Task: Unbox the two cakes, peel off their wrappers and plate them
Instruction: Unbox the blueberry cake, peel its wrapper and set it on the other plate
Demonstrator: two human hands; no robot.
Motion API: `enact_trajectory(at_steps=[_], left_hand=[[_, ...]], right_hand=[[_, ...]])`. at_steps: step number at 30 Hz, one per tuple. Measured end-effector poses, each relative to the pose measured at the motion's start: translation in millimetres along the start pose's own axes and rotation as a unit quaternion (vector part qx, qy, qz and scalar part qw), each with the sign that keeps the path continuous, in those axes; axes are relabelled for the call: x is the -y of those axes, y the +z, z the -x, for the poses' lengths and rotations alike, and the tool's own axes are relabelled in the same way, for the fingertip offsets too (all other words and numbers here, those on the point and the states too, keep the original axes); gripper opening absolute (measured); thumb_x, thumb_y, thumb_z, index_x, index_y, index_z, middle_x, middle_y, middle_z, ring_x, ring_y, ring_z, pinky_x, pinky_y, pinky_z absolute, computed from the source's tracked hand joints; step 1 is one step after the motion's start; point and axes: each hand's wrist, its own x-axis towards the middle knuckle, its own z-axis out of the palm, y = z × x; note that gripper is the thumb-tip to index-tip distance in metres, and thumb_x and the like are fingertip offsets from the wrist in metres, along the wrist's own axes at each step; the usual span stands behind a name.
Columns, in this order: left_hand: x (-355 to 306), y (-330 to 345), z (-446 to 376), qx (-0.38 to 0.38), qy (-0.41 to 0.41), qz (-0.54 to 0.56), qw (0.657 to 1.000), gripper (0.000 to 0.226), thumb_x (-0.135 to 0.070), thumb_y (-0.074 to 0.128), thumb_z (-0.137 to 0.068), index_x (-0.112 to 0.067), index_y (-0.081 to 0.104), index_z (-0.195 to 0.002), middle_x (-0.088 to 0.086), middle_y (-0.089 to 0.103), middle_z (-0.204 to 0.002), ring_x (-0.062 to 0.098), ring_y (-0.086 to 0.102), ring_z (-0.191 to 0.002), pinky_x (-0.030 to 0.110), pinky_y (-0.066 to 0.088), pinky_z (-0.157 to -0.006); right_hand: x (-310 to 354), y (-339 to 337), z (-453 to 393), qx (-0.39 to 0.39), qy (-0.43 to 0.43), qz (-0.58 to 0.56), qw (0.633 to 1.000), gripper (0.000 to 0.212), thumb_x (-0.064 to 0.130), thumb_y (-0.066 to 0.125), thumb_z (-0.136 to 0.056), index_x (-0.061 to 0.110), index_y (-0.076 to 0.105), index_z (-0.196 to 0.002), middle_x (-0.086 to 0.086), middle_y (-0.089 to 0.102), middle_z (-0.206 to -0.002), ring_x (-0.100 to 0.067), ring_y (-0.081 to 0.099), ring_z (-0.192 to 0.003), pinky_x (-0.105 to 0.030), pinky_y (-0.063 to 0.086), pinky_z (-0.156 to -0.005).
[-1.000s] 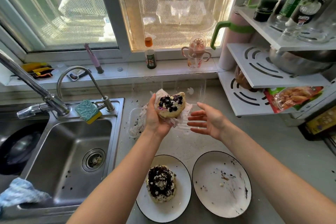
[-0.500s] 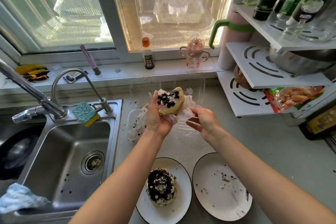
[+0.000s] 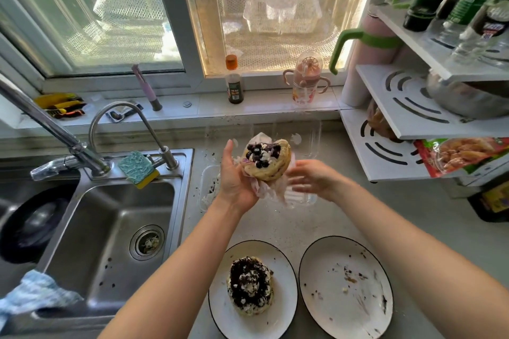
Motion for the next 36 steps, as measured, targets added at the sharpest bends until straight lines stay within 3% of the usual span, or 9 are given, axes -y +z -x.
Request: enact_trajectory(at_steps=[4,8,12,15,22,28,32,36], left_hand=[[-6.0,-3.7,2.8,0.012,-0.029,-0.021,0.999,0.083,-0.072,0.027,-0.085,-0.007,0.055,-0.130,0.020,0.065,-0.122,0.032,0.064,-0.107,0.040,0.052,-0.091],[-4.7,-0.4,4.0,0.024,-0.048,-0.039,0.998,0.083,-0.072,0.024,-0.086,-0.007,0.059,-0.124,0.021,0.066,-0.121,0.034,0.062,-0.110,0.041,0.051,-0.094],[-6.7,1.9,7.9,0.026,-0.057,-0.045,0.997,0.083,-0.073,0.025,-0.086,-0.007,0.058,-0.123,0.022,0.058,-0.132,0.036,0.054,-0.122,0.044,0.043,-0.102],[-8.4,1.1,10.4,0.022,-0.062,-0.057,0.996,0.083,-0.074,0.027,-0.085,-0.009,0.057,-0.125,0.022,0.059,-0.132,0.037,0.054,-0.124,0.046,0.042,-0.105],[-11.0,4.1,15.7,0.033,-0.078,-0.102,0.991,0.084,-0.074,0.029,-0.084,-0.007,0.053,-0.130,0.022,0.062,-0.128,0.037,0.059,-0.117,0.048,0.047,-0.101],[-11.6,10.6,22.4,0.040,-0.106,-0.127,0.985,0.084,-0.074,0.032,-0.082,-0.008,0.054,-0.130,0.021,0.063,-0.127,0.038,0.059,-0.118,0.045,0.051,-0.096],[-13.8,14.6,24.6,0.022,-0.093,-0.133,0.987,0.068,-0.067,0.031,-0.087,-0.012,0.061,-0.114,0.017,0.070,-0.114,0.034,0.063,-0.108,0.044,0.050,-0.095],[-13.3,19.2,27.4,-0.019,-0.095,-0.110,0.989,0.066,-0.061,0.034,-0.090,-0.006,0.062,-0.114,0.017,0.072,-0.105,0.031,0.068,-0.095,0.038,0.057,-0.079]], right_hand=[[39.0,-36.3,-8.3,-0.065,-0.094,0.006,0.993,0.024,0.007,0.052,-0.090,0.013,0.057,-0.112,-0.013,0.060,-0.120,-0.023,0.058,-0.108,-0.040,0.047,-0.096],[76.7,-33.1,-11.8,0.028,-0.171,0.089,0.981,0.031,0.006,0.054,-0.089,0.015,0.058,-0.118,-0.008,0.055,-0.126,-0.021,0.050,-0.117,-0.035,0.040,-0.099],[90.4,-24.3,-9.5,0.155,-0.157,0.216,0.951,0.036,0.008,0.060,-0.087,0.011,0.059,-0.123,-0.005,0.059,-0.126,-0.018,0.054,-0.115,-0.030,0.041,-0.096],[91.7,-17.6,-10.0,0.178,-0.154,0.240,0.942,0.032,0.014,0.063,-0.087,0.007,0.064,-0.117,-0.006,0.064,-0.120,-0.019,0.057,-0.112,-0.030,0.042,-0.096],[95.5,-8.3,-16.6,0.162,-0.164,0.240,0.943,0.033,0.031,0.066,-0.083,0.006,0.068,-0.104,-0.010,0.067,-0.102,-0.025,0.061,-0.097,-0.036,0.048,-0.089],[88.1,4.5,-23.0,0.157,-0.127,0.235,0.951,0.018,0.023,0.060,-0.089,0.007,0.067,-0.094,-0.002,0.062,-0.080,-0.013,0.056,-0.070,-0.025,0.047,-0.067],[68.2,5.8,-21.7,0.130,-0.086,0.264,0.952,0.018,0.019,0.057,-0.091,0.005,0.067,-0.096,-0.002,0.064,-0.080,-0.013,0.059,-0.073,-0.023,0.049,-0.067],[41.9,5.5,-16.7,0.100,-0.061,0.180,0.977,0.014,0.015,0.057,-0.091,0.010,0.070,-0.089,-0.007,0.069,-0.090,-0.017,0.063,-0.087,-0.029,0.053,-0.080]])
